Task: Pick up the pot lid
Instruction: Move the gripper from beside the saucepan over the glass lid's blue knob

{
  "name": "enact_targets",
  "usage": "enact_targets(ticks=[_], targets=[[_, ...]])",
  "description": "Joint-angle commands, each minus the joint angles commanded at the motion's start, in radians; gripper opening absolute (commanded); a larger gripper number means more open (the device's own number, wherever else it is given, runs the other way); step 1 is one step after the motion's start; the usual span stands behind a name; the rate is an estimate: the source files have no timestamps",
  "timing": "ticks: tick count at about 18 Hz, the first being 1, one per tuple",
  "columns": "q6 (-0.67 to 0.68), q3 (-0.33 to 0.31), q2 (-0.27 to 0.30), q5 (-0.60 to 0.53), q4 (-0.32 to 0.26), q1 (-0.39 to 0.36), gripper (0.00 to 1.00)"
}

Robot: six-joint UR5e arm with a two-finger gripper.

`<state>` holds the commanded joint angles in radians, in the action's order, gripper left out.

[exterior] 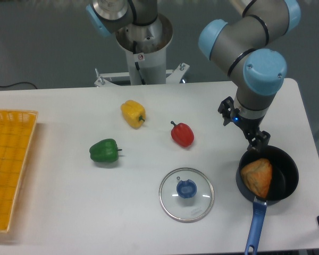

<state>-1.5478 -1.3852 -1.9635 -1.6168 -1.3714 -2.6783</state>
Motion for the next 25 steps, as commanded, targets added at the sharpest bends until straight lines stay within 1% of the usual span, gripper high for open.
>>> enact_targets(ticks=[3,6,8,11,12,14,15,17,22,23,25], targets=[[0.005,0.011,-0.002,0.005,0.002,0.002,1.0],[0.012,-0.001,-0.002,0.008,0.008,0.018,1.0],[0.052,-0.006,-0.002,0.008,0.009,0.028,1.0],[0.196,-0.015,-0.003,0.008,0.011,0.055,1.0],[0.256,-0.029,-0.003,0.008,0.012,0.066,1.0],[0.392,-0.054,0.0,0.009,0.043,0.084,1.0],[0.44,-0.063,0.002,0.011,0.055,0.093,1.0],[0.509,-0.071,-0.002,0.012,0.064,0.1,1.0],[0.673,-0.09,-0.005,0.015,0.071,0.156,1.0],[0.699,-0.104,-0.003,0.026,0.084,0.161,1.0],[0.773,-0.138,0.0,0.063,0.161,0.17,1.0]])
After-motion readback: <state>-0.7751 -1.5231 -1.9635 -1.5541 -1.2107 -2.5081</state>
